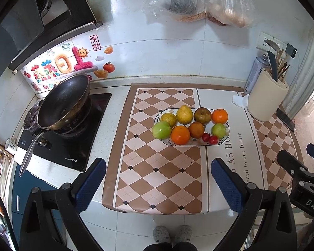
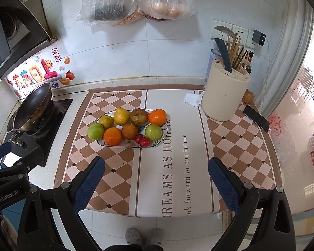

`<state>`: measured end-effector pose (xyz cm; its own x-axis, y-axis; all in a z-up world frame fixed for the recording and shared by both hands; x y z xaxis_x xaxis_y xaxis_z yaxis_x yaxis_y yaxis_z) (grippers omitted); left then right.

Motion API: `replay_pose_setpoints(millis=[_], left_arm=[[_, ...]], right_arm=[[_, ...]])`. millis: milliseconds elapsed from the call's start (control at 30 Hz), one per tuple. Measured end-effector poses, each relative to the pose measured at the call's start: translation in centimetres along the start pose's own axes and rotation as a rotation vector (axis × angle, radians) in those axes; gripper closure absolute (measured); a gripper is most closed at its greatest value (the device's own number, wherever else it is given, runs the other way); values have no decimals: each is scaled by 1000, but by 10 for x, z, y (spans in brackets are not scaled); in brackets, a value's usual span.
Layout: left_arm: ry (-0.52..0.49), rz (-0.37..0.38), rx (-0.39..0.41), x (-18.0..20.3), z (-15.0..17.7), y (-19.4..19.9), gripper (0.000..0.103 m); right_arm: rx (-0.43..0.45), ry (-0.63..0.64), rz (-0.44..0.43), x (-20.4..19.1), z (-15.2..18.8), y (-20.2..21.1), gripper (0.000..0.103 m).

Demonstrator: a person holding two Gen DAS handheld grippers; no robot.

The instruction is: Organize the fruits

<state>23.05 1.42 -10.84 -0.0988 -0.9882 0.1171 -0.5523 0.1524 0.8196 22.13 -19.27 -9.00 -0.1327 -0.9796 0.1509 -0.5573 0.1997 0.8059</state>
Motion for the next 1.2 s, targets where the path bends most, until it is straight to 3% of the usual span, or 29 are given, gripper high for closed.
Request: replay_pose_setpoints(millis=[1200], left_arm=[[-18, 3, 15, 11, 1, 12, 0]], right_arm=[[17, -21, -24, 10, 6, 26, 2]])
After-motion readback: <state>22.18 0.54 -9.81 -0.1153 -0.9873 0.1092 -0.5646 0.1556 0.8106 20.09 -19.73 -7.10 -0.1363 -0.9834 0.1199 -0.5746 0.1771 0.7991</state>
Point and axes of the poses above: each gripper's, at about its wrist camera, not at the fingertips, and y roughly against the way its jaws point, x to its right, z to its underside, the point moved 4 cm from there along -y, roughly the way its jaws point, and after that the axes turned 12 degrees about z, right-handed, at the moved point
